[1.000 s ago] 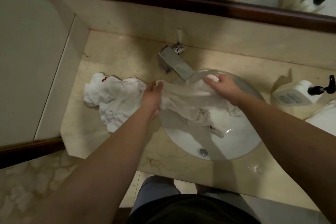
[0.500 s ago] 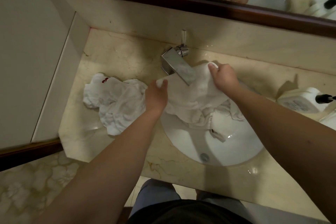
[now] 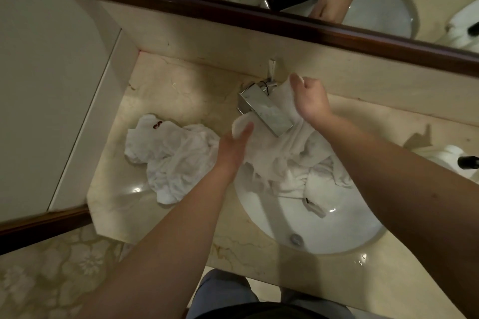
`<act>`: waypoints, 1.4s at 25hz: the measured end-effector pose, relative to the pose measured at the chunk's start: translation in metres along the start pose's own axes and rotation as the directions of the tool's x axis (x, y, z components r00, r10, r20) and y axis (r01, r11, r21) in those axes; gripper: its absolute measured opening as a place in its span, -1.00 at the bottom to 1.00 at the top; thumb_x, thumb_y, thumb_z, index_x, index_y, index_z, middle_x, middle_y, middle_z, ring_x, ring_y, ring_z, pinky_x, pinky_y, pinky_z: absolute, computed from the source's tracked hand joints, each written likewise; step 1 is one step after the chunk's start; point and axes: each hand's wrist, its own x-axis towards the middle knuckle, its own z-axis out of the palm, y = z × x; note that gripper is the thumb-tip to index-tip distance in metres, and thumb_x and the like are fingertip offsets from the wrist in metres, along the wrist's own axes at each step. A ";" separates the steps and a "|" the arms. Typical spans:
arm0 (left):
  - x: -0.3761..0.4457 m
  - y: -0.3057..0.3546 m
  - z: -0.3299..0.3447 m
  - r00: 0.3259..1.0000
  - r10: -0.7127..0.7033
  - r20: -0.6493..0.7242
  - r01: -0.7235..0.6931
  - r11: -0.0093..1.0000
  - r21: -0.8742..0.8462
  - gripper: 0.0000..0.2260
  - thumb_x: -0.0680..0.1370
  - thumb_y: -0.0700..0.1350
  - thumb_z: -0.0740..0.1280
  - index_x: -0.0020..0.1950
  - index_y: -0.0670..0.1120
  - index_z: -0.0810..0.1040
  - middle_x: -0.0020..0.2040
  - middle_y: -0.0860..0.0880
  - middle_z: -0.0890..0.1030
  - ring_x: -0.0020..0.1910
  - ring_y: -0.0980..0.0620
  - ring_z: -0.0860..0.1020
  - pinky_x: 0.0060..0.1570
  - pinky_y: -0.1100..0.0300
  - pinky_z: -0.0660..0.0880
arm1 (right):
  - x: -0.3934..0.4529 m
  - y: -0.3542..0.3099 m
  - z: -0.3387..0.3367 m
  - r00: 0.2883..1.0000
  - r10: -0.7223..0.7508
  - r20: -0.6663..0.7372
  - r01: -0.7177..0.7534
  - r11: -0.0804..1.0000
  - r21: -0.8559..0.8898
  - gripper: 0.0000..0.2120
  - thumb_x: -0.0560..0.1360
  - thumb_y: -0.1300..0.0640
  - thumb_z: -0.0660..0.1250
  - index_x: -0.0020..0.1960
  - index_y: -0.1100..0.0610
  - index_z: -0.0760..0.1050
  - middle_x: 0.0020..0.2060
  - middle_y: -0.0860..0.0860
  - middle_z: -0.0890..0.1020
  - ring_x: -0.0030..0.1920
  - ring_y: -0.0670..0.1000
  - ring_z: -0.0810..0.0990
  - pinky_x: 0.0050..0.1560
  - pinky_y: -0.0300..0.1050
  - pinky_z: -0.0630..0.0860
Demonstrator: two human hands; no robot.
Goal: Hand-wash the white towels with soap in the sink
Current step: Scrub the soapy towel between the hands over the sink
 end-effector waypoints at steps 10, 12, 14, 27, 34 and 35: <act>0.010 -0.010 -0.020 0.975 0.127 -0.182 -0.111 0.989 0.096 -0.62 0.62 0.18 0.26 -0.14 -0.12 0.55 -0.23 -0.03 0.60 -0.24 0.04 0.56 -0.21 0.23 0.48 | 0.032 -0.018 0.024 0.995 0.095 0.037 -0.096 0.995 0.029 -0.52 0.64 -0.16 0.11 -0.39 0.05 0.32 -0.44 -0.02 0.38 -0.41 -0.01 0.36 -0.25 -0.14 0.31; 0.012 -0.008 -0.023 0.970 0.093 -0.223 -0.097 0.995 -0.006 -0.56 0.63 0.16 0.26 -0.28 -0.14 0.46 -0.37 0.00 0.48 -0.39 0.10 0.44 -0.38 0.29 0.36 | 0.032 -0.018 0.030 0.994 0.096 0.047 -0.098 0.995 0.036 -0.52 0.63 -0.16 0.12 -0.39 0.06 0.31 -0.45 -0.02 0.38 -0.40 -0.01 0.35 -0.21 -0.12 0.31; 0.016 -0.009 -0.025 0.977 0.058 -0.205 -0.078 0.993 -0.091 -0.53 0.59 0.20 0.30 -0.27 -0.19 0.46 -0.36 0.00 0.50 -0.37 0.08 0.47 -0.34 0.20 0.40 | 0.032 -0.017 0.032 0.995 0.087 0.052 -0.089 0.995 0.035 -0.52 0.63 -0.16 0.12 -0.38 0.06 0.28 -0.44 -0.02 0.35 -0.40 0.00 0.33 -0.24 -0.13 0.29; 0.015 0.006 -0.022 0.987 0.151 -0.052 -0.151 0.988 -0.006 -0.66 0.61 0.08 0.32 0.26 -0.12 0.57 0.01 0.08 0.61 0.05 0.10 0.58 0.02 0.26 0.47 | 0.012 -0.017 0.044 0.998 -0.068 -0.018 0.070 0.989 0.129 -0.60 0.66 -0.07 0.13 -0.32 0.04 0.30 -0.46 -0.05 0.36 -0.48 -0.10 0.35 -0.44 -0.19 0.26; -0.012 0.009 0.005 0.993 0.039 -0.110 -0.058 0.983 -0.176 -0.91 0.53 -0.19 0.45 -0.12 -0.07 0.57 -0.24 0.11 0.57 -0.38 0.31 0.58 -0.36 0.47 0.45 | -0.010 -0.004 0.005 0.998 0.030 -0.049 -0.036 0.990 -0.133 -0.46 0.68 -0.14 0.03 -0.22 0.22 0.47 -0.29 0.15 0.50 -0.24 0.11 0.49 -0.16 -0.09 0.35; -0.014 0.010 0.008 0.991 0.037 -0.128 -0.059 0.984 -0.169 -0.89 0.55 -0.19 0.43 -0.13 -0.06 0.54 -0.24 0.10 0.55 -0.31 0.25 0.60 -0.32 0.40 0.45 | -0.020 0.005 -0.001 0.994 0.082 -0.068 -0.092 0.984 -0.153 -0.43 0.67 -0.15 0.03 -0.17 0.28 0.51 -0.22 0.18 0.51 -0.18 0.13 0.50 -0.13 -0.08 0.35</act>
